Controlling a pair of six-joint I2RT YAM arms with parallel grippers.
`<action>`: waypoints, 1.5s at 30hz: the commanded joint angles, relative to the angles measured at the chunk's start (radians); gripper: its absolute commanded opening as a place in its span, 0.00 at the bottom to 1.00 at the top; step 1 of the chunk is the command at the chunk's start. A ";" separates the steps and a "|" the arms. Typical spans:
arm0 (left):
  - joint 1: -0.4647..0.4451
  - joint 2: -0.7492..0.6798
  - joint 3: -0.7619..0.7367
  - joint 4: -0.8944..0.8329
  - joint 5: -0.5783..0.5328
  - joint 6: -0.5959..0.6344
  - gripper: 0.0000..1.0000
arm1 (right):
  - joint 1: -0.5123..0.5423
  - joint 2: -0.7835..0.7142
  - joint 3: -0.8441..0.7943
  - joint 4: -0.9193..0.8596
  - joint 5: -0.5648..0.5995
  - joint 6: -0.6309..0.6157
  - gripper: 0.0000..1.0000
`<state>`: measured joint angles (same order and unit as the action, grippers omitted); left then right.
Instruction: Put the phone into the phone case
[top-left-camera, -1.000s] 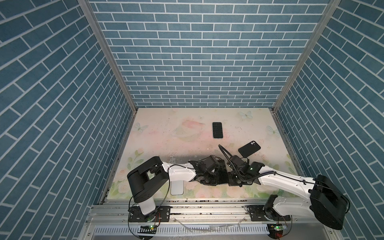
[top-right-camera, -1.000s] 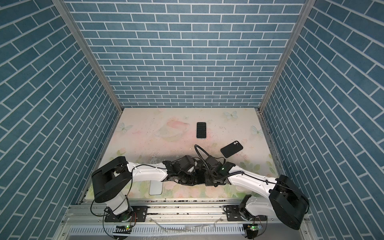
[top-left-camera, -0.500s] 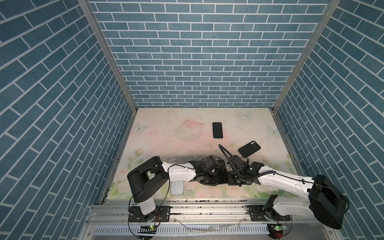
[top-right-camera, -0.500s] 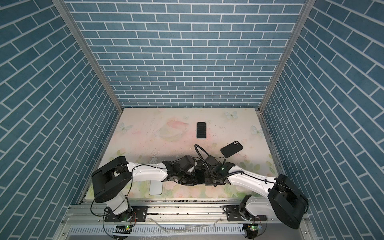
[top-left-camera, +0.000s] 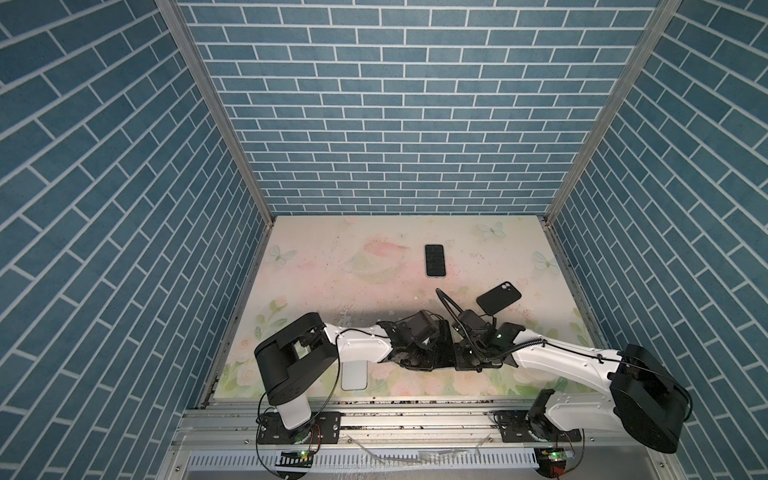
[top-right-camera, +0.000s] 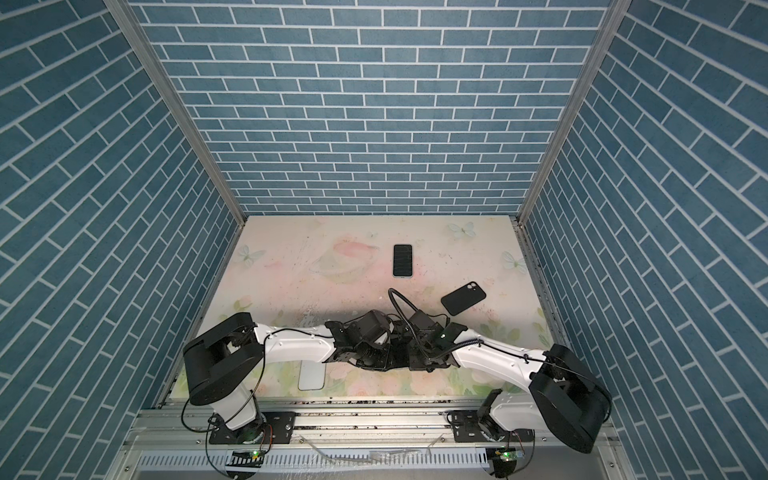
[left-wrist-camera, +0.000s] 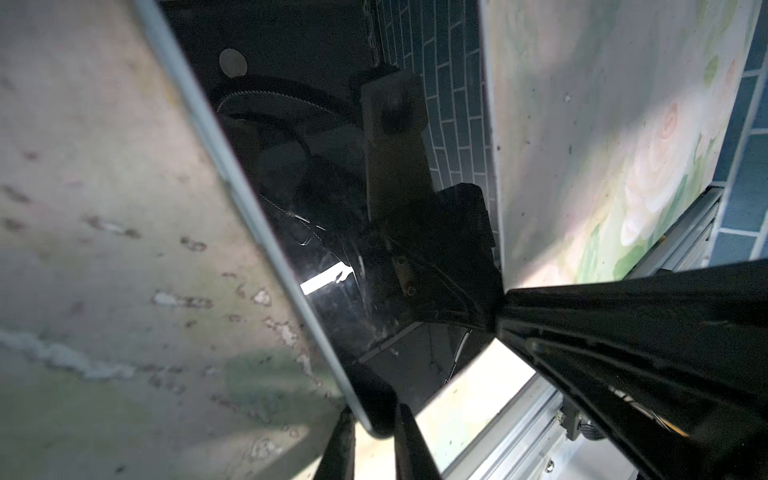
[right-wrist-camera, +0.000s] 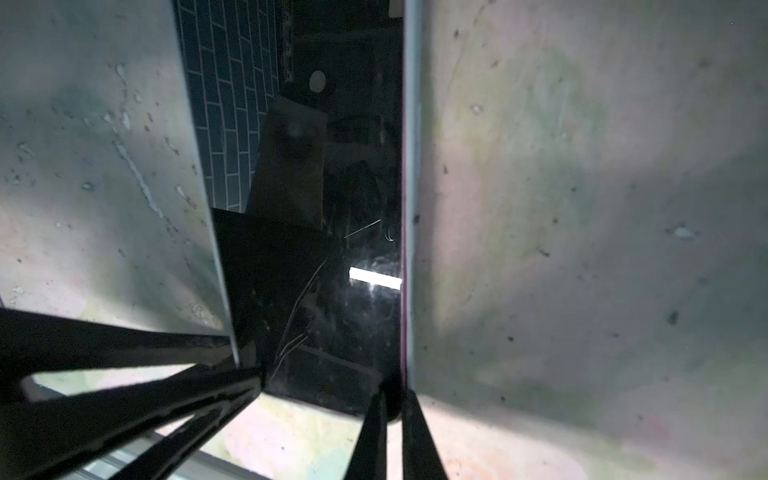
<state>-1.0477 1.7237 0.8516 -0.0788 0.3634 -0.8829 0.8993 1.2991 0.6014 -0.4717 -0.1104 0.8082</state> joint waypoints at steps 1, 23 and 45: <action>-0.009 0.029 -0.020 -0.007 0.003 0.013 0.20 | 0.012 0.067 -0.047 0.037 -0.058 0.019 0.11; 0.162 -0.282 0.033 -0.338 -0.086 0.176 0.21 | 0.013 -0.012 0.119 -0.156 0.107 -0.067 0.25; 0.660 -1.018 0.139 -0.994 -0.315 0.401 1.00 | 0.151 0.202 0.208 -0.141 0.158 0.069 0.39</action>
<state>-0.3950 0.7551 0.9527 -0.9936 0.1215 -0.5396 1.0397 1.4895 0.8219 -0.5930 0.0147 0.8104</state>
